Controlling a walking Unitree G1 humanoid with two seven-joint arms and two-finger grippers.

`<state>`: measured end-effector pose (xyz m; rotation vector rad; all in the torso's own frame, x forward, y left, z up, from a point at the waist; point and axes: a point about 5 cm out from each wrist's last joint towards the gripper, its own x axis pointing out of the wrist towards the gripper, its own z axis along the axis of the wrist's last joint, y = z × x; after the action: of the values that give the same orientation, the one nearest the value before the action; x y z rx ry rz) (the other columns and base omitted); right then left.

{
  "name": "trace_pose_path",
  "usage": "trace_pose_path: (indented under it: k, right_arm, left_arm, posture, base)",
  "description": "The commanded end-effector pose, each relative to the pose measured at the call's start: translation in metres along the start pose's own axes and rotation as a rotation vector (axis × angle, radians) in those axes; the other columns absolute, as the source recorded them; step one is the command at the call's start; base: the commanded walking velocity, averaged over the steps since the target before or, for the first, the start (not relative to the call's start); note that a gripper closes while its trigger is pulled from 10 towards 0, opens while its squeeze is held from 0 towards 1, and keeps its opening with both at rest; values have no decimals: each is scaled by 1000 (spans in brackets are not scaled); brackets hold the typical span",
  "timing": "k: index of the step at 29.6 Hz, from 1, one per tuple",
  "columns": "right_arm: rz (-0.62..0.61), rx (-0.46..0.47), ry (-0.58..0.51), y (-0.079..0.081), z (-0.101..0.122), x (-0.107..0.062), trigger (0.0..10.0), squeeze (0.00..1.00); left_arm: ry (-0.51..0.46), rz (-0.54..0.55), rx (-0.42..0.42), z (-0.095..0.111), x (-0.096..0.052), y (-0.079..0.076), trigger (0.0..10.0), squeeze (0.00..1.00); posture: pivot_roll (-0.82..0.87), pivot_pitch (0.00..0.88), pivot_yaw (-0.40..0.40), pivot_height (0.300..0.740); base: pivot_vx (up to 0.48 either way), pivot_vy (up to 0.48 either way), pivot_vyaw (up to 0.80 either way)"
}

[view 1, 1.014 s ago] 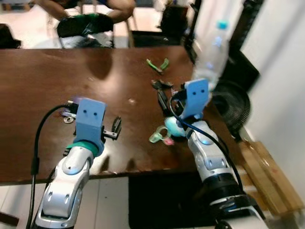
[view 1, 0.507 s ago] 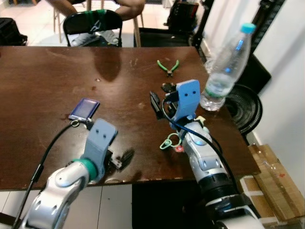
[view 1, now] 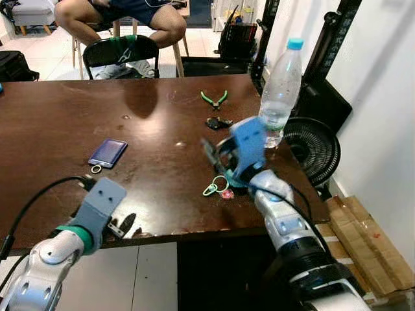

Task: Hang keys on a hook

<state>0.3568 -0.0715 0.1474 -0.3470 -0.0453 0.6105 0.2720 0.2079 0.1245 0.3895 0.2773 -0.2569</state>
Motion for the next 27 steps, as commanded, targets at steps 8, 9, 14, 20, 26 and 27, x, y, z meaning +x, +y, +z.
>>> trace_pose_path:
  k: [8, 9, 14, 20, 26, 27]
  right_arm:
    - [102, 174, 297, 14, -54, -7, 10000, 0]
    - [102, 174, 297, 14, -54, -7, 10000, 0]
    - [183, 262, 255, 13, -47, -5, 10000, 0]
    - [196, 199, 259, 8, -47, -5, 10000, 0]
    - [169, 181, 310, 2, -54, -7, 0, 0]
    - [169, 181, 310, 2, -54, -7, 0, 0]
  left_arm:
    - [-41, -69, -93, 13, 11, -20, 10000, 0]
    - [-41, -69, -93, 13, 11, -20, 10000, 0]
    - [-50, -83, -107, 14, 15, -24, 10000, 0]
    - [-49, -85, -109, 11, 16, -26, 10000, 0]
    - [-48, -66, -119, 8, 17, -27, 10000, 0]
    - [-48, -66, -119, 8, 17, -27, 10000, 0]
  posture:
    - [3, 46, 53, 740]
    - [3, 46, 53, 740]
    - [-1, 49, 53, 740]
    - [3, 54, 49, 740]
    - [2, 58, 46, 740]
    - [2, 58, 46, 740]
  base:
    - [0, 0, 0]
    - [0, 0, 0]
    - [0, 0, 0]
    - [0, 0, 0]
    - [0, 0, 0]
    - [0, 0, 0]
